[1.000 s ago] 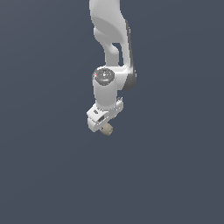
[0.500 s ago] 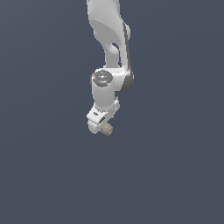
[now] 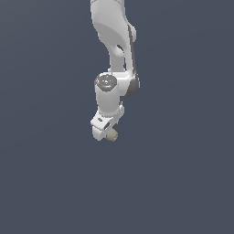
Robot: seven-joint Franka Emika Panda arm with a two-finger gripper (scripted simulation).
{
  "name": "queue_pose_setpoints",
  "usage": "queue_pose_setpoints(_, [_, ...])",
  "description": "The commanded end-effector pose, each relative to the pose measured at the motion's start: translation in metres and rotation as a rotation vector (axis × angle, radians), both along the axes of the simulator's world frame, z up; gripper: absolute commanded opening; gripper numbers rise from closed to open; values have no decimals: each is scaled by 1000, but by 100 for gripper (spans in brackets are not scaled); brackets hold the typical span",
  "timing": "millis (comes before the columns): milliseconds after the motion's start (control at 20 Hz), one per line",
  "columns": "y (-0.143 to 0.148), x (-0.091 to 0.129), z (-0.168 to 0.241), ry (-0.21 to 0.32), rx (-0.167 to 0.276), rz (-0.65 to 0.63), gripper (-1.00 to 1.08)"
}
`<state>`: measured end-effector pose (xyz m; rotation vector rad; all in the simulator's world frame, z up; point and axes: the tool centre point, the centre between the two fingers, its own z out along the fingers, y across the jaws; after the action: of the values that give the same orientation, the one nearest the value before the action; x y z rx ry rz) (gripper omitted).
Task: Pick up the object and move it to a goal position.
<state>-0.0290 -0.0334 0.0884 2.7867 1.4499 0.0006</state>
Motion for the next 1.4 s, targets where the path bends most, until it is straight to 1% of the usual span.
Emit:
queue_pose_setpoints(0, [0, 0, -6, 1, 0, 1, 100])
queue_pose_setpoints(350, [0, -1, -38, 1, 0, 4, 100])
queue_pose_setpoints(650, [0, 0, -48, 1, 0, 5, 100])
queue_pose_setpoints(700, [0, 0, -48, 1, 0, 5, -100])
queue_pose_setpoints(1350, [2, 1, -44, -1, 0, 5, -100])
